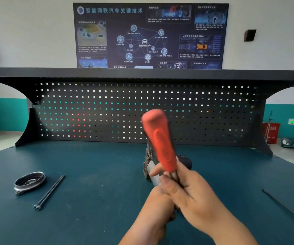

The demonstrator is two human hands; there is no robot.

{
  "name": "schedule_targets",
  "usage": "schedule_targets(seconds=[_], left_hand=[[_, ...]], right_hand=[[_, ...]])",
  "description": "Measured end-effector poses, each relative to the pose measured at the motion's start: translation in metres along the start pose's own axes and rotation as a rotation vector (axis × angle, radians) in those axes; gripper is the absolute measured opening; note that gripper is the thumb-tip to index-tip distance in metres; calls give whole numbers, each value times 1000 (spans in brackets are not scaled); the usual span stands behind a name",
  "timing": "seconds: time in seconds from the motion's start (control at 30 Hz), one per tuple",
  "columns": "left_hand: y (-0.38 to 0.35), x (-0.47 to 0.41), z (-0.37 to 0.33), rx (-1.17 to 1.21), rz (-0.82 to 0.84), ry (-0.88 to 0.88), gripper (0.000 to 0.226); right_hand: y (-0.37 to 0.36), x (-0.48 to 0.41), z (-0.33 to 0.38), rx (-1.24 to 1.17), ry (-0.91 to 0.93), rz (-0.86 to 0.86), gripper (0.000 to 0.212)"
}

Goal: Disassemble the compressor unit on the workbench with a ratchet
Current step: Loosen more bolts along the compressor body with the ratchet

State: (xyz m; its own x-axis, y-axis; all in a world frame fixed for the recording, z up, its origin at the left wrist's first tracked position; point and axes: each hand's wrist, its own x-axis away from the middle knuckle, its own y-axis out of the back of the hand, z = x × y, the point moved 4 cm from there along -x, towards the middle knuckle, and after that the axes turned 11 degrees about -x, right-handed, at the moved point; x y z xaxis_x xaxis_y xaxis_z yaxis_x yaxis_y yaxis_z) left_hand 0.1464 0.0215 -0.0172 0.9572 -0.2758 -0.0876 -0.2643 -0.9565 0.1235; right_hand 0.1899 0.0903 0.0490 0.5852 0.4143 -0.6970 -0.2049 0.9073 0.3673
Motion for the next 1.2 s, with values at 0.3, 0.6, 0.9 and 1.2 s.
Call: schedule_targets(seconds=[0.3, 0.6, 0.9, 1.2], left_hand=[[-1, 1, -6, 21, -31, -14, 26], [-7, 3, -15, 133, -4, -83, 28], [-5, 2, -6, 109, 44, -1, 34], [-8, 11, -20, -4, 10, -164, 18]], right_hand=[[2, -1, 0, -280, 17, -422, 20], [21, 13, -22, -1003, -63, -1146, 33], [27, -1, -8, -481, 12, -597, 25], [0, 1, 5, 208, 226, -291, 30]])
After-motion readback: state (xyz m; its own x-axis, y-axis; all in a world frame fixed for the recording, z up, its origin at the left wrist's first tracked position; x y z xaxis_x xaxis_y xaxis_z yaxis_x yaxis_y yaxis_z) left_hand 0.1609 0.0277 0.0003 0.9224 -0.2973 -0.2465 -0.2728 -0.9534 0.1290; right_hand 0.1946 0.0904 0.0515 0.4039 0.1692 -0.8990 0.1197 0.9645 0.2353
